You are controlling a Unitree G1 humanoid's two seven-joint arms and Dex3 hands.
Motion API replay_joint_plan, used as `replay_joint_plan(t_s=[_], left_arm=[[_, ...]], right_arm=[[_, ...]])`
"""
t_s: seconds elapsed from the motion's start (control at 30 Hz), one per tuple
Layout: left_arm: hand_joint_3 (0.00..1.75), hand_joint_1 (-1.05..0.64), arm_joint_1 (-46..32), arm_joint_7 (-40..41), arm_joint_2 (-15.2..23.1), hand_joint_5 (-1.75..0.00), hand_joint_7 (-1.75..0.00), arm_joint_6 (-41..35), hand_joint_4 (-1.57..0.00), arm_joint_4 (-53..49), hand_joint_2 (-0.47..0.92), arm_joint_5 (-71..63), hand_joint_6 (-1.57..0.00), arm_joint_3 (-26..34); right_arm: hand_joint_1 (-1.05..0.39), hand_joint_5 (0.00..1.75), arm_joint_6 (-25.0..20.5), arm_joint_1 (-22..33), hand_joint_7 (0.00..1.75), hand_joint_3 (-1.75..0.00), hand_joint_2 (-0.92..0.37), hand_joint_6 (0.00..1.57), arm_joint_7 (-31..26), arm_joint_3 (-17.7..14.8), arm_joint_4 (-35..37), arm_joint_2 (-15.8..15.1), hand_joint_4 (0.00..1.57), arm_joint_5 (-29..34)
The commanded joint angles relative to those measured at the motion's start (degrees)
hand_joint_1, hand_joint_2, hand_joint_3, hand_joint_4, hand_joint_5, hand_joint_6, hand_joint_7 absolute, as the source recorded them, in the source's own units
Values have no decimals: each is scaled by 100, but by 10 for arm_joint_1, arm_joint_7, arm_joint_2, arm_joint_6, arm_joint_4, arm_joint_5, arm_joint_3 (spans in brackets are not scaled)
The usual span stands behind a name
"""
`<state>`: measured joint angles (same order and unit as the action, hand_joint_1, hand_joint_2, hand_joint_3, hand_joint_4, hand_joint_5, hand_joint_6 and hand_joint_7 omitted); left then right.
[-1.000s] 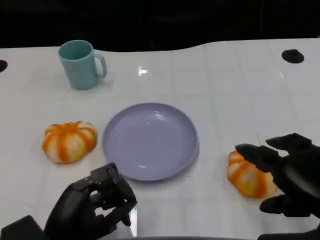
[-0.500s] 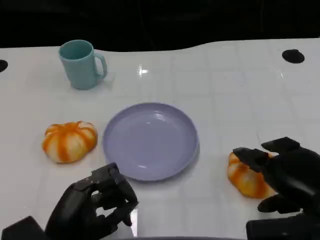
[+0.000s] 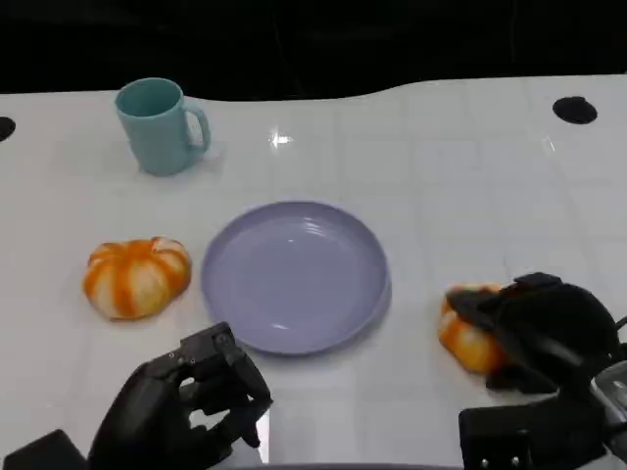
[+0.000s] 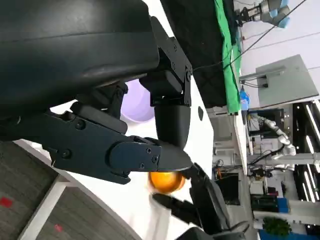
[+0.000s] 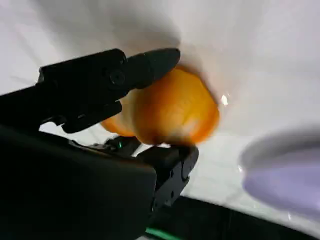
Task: Grasp the bread from the table and place it into the plate.
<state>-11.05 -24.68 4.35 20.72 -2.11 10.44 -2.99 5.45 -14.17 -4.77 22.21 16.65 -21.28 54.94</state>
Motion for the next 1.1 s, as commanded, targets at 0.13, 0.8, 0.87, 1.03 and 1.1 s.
replay_joint_plan(t_s=[0.13, 0.8, 0.87, 1.03, 1.1], left_arm=[[31, -54, -2, 5, 7, -175, -153, -4, -67, 8, 92, -1, -59, 2], [31, -53, -2, 13, 5, -175, -154, -12, -67, 10, 92, -11, -59, -3], [31, -53, -3, 15, 5, -175, -154, -14, -67, 12, 92, -12, -59, -4], [31, -54, -5, 14, 5, -175, -155, -10, -67, 12, 92, -12, -59, -5], [31, -54, -6, 15, 5, -175, -155, -9, -67, 12, 92, -13, -59, -6]], right_arm=[[-16, 174, 74, -29, 171, -98, -46, 72, -117, 0, 76, -4, 90, -36], [-15, 175, 175, -68, 173, -135, -34, 76, -223, -15, 70, 23, 99, -101], [-17, 175, 181, -74, 174, -137, -33, 74, -218, -16, 59, 31, 100, -112], [-18, 175, 179, -91, 175, -140, -28, 73, -182, -15, 37, 61, 99, -138], [-18, 175, 186, -99, 175, -142, -29, 73, -170, -14, 39, 72, 99, -149]])
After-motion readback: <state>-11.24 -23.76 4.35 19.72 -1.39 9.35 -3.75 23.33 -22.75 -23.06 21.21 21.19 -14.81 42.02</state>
